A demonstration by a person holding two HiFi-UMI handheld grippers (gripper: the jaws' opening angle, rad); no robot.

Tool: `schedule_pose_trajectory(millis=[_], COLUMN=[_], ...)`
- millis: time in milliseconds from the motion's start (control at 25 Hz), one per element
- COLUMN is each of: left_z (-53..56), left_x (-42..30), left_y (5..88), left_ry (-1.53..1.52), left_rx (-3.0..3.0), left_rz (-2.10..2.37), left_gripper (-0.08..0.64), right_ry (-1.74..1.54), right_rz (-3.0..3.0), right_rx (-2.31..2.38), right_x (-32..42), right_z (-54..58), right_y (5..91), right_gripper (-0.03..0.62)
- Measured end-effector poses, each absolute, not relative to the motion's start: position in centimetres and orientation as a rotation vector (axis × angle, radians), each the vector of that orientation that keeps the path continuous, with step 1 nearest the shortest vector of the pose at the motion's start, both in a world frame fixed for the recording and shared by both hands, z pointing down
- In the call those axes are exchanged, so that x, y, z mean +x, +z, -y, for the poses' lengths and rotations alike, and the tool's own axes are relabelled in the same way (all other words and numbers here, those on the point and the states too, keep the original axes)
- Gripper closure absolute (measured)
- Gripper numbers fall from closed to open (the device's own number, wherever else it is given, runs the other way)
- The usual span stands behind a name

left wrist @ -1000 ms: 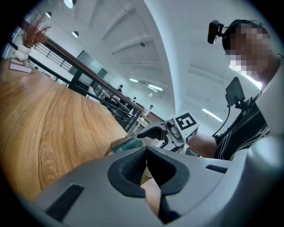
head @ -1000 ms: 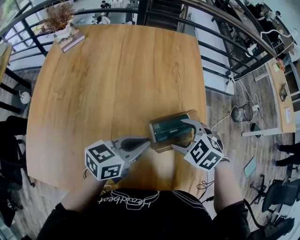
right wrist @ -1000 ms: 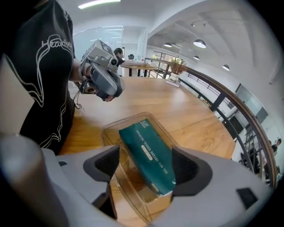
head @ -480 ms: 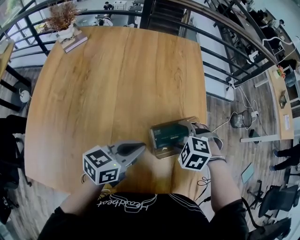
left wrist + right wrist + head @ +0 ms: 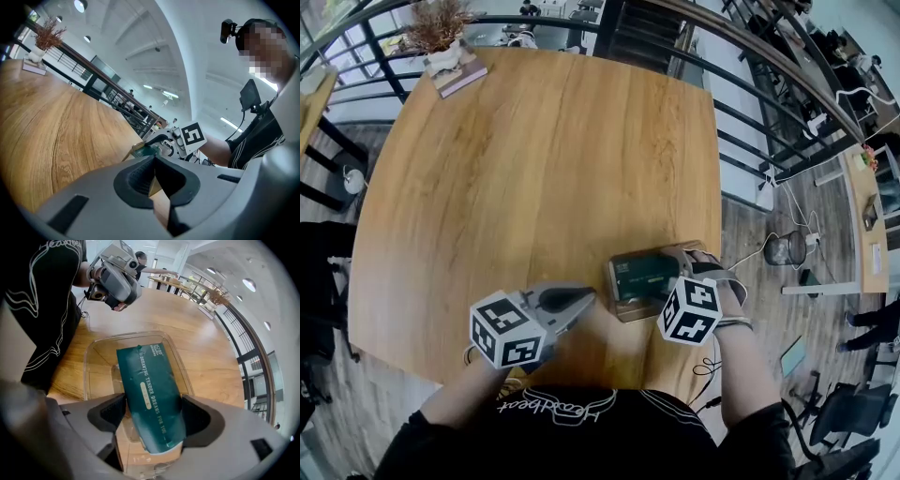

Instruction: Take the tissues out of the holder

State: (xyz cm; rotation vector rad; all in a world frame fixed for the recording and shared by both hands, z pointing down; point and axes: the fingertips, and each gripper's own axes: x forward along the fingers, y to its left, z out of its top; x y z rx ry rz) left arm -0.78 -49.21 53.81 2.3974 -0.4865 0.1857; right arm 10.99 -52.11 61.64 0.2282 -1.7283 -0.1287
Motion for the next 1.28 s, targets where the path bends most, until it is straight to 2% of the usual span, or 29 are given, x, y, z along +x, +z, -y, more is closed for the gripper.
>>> schedule_pose_trajectory(millis=[1280], left_z=[47.5], left_x=[0.2], left_y=[53.4], left_ry=[0.228], left_rx=[2.423], left_rz=[0.45], left_gripper=[0.547], right_ry=[-0.252], right_rz=[1.739], right_rx=[0.245], right_x=[10.8], right_z=[51.4], right_y=[61.9], right_gripper=[0.262])
